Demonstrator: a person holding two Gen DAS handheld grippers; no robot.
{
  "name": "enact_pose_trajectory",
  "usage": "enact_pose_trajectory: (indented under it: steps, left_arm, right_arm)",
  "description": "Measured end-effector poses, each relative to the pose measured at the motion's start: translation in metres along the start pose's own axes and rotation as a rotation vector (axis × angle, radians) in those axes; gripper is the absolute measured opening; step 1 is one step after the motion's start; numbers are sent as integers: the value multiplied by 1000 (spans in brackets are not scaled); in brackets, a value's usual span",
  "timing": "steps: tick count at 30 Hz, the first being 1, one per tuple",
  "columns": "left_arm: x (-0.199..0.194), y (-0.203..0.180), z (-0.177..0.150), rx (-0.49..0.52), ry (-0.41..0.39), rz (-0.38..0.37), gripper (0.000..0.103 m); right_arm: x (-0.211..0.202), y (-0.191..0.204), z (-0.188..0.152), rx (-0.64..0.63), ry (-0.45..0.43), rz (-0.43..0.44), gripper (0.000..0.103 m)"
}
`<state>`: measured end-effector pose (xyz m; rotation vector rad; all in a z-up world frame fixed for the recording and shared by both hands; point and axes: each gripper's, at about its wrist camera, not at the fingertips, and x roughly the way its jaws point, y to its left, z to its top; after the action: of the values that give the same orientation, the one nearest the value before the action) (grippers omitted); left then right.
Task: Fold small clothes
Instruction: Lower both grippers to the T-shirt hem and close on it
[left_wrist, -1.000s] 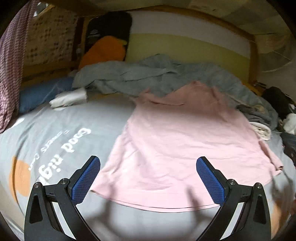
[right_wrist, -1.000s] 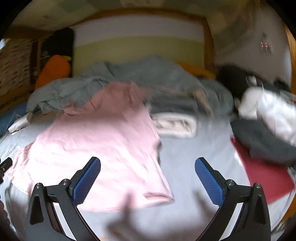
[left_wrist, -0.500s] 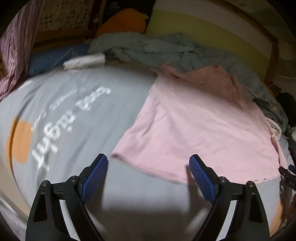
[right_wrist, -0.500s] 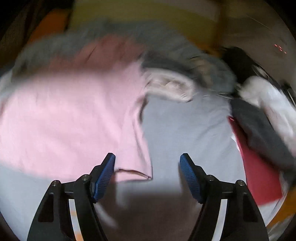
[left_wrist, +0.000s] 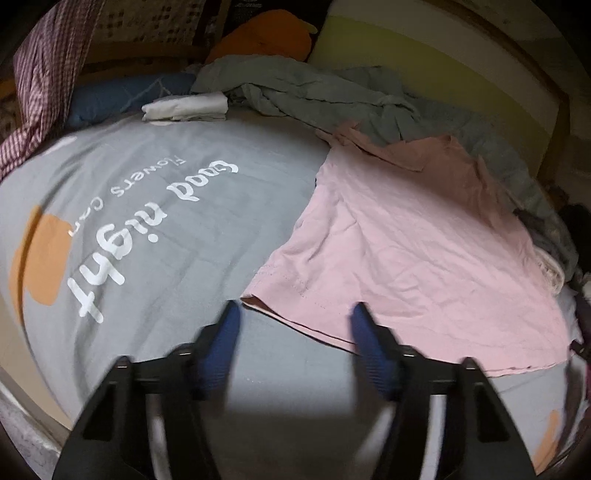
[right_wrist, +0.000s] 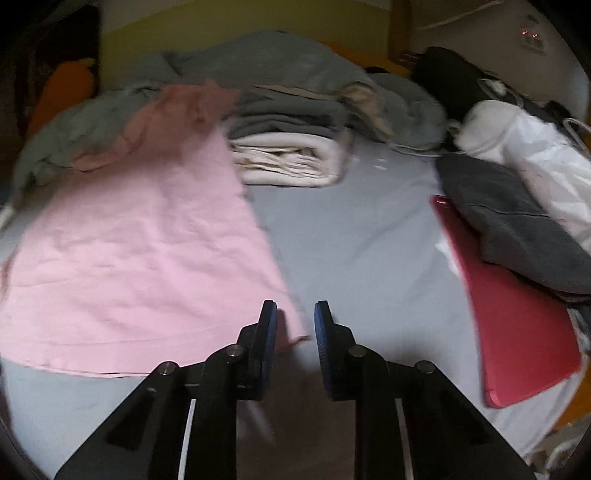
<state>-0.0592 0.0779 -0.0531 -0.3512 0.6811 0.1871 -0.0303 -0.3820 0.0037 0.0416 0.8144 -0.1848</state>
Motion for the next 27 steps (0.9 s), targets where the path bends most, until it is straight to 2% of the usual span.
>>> enact_pose_trajectory:
  steps: [1,2,3,5,7,10,14,15,16,17,18,19,21,27]
  left_arm:
    - [0,2,1,-14,1,9,43]
    - [0,5,2,-31,0,20,32]
    - [-1,8,3,-50,0,19,27]
    - [1,13,5,-85,14,-24,25]
    - [3,16,7,-101,24,-36,25]
    - [5,16,8,-106,17,-28,27]
    - [8,12,11,-102,-2,-35,38]
    - [9,10,13,-91,-4,-19,38]
    - [10,7,15,-75,-6,0,37]
    - [11,5,17,-64,-9,12,27]
    - [10,5,18,-60,-15,14,7]
    - [8,5,20,-62,-15,-10,7]
    - [-4,6,22,-72,-57,-8,6]
    - [-70,5,37,-48,-270,-47,6]
  right_arm:
    - [0,1,-2,11,6,28,22]
    - [2,1,-2,22,11,46,22]
    - [3,2,-1,29,14,51,22]
    - [6,1,-2,34,19,32,22]
    - [9,-2,-2,44,32,32,22]
    - [16,-6,-3,88,70,86,22]
    - [21,-17,-3,164,95,159,21]
    - [23,-20,-2,189,97,193,8]
    - [23,-23,-3,212,98,212,2]
    - [22,-26,-3,244,90,225,2]
    - [20,-27,-3,255,79,230,1]
    - [17,-27,-2,259,59,229,1]
    - [4,-27,2,258,1,217,1]
    - [-55,-37,8,311,-207,241,0]
